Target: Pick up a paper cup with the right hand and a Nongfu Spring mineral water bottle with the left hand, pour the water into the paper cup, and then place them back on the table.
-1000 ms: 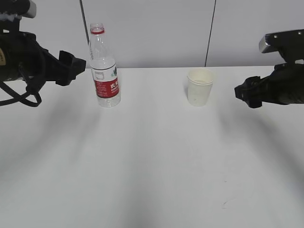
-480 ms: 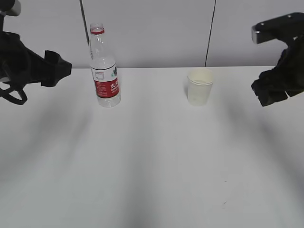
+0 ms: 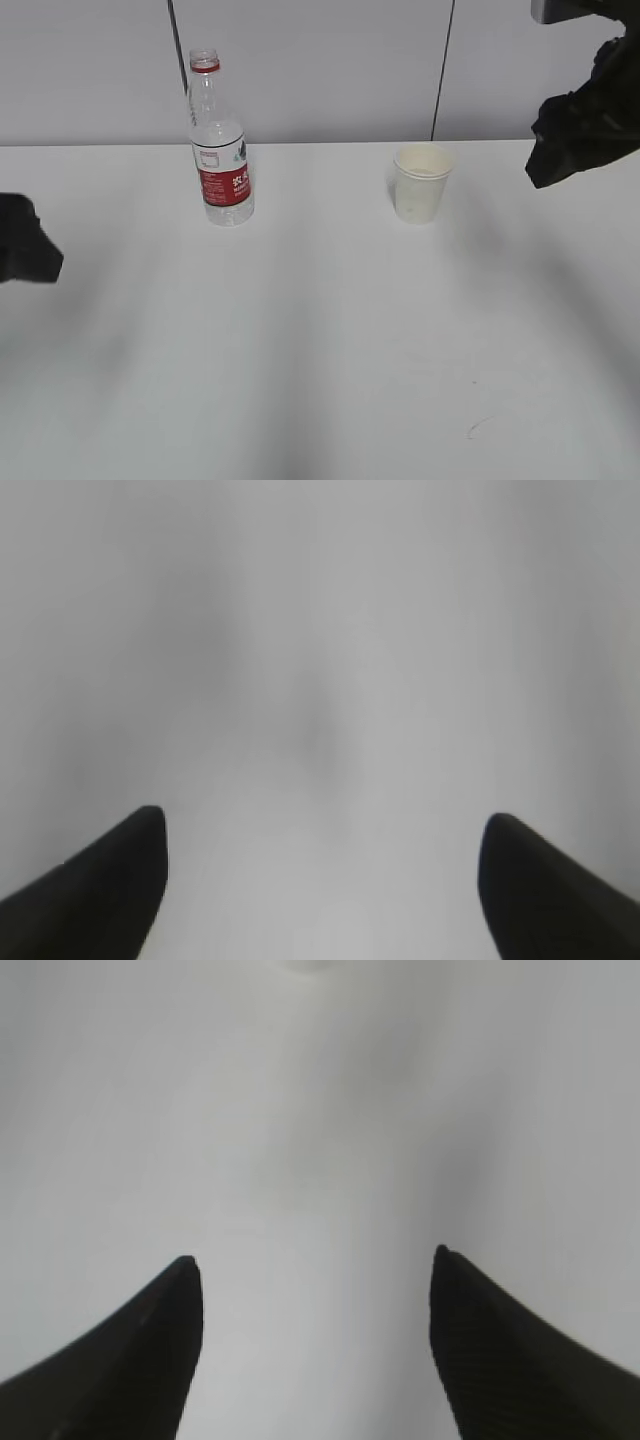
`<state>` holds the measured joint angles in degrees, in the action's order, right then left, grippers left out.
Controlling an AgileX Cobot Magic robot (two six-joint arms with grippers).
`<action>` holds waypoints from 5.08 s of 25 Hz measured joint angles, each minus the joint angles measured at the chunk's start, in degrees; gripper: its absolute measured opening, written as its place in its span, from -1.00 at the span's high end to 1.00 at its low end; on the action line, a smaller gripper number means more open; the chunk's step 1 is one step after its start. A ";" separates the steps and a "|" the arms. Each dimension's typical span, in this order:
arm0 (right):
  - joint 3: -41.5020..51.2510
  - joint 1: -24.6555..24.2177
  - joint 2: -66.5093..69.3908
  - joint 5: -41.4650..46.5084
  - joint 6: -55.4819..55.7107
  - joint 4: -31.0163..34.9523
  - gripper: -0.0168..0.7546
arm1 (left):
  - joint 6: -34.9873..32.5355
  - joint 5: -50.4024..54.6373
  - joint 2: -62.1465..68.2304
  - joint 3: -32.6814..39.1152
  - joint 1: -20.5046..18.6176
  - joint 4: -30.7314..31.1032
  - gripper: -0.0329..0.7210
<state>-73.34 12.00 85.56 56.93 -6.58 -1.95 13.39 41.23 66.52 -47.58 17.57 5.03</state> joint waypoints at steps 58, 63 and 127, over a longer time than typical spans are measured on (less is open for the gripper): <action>46.23 0.00 -86.56 13.36 1.98 0.86 -0.56 | -13.94 20.46 -55.29 16.39 0.00 -5.62 -0.59; 46.93 0.00 -86.56 9.26 2.11 0.55 -0.56 | -13.94 20.20 -55.29 16.39 0.00 -5.62 -0.59; 49.12 -12.83 -86.56 3.83 4.01 -1.03 -0.56 | -13.94 20.36 -67.27 16.39 -15.88 -5.43 -0.34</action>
<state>-24.22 -0.83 -1.00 60.77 -2.56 -2.98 -0.55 61.59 -0.75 -31.19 1.68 -0.40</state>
